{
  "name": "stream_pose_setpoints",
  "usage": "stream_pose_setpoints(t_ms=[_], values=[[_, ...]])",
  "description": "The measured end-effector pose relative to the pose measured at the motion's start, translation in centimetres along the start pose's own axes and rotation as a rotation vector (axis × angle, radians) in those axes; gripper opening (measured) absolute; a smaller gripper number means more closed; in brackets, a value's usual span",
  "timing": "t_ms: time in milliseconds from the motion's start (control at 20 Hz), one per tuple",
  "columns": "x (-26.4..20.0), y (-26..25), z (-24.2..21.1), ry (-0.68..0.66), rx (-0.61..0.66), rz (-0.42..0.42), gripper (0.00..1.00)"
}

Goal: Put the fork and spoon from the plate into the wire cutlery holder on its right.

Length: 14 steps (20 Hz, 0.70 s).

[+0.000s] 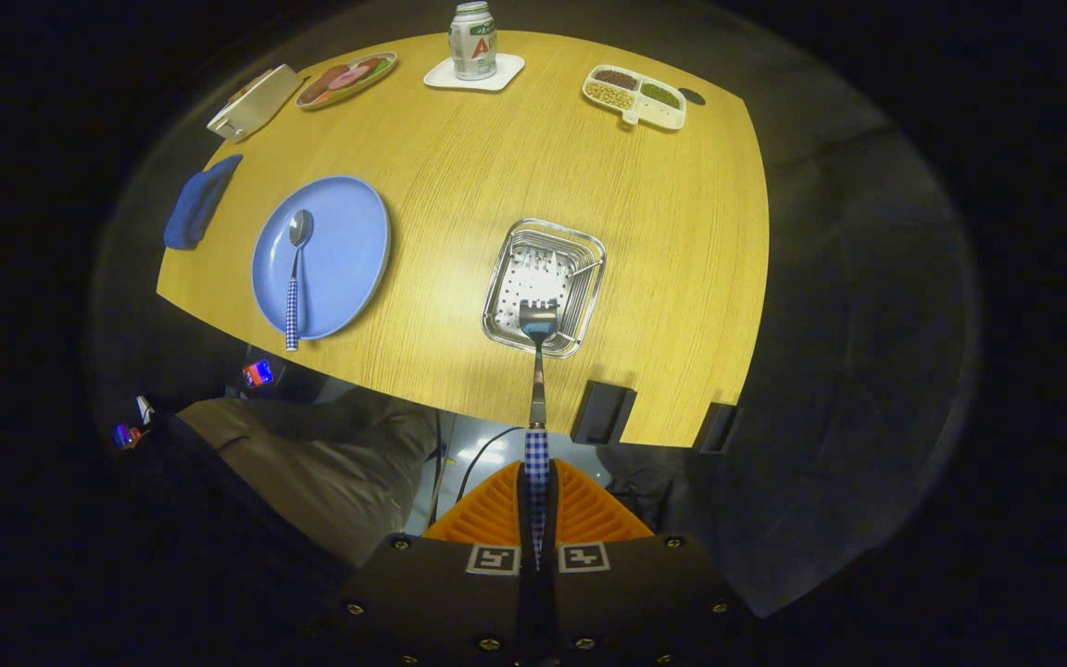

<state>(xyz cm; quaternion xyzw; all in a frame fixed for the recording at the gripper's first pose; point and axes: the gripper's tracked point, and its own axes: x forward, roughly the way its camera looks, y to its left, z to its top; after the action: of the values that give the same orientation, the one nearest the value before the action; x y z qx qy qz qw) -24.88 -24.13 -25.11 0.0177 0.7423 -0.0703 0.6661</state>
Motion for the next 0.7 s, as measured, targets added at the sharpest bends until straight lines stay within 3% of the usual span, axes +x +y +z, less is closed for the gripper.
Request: stream_pose_setpoints(t_ms=[200,700], values=[[0.0,0.0,0.0,0.098,-0.016,0.021,0.01],[2.7,-2.1,2.5,0.263,-0.068,-0.04,0.01]])
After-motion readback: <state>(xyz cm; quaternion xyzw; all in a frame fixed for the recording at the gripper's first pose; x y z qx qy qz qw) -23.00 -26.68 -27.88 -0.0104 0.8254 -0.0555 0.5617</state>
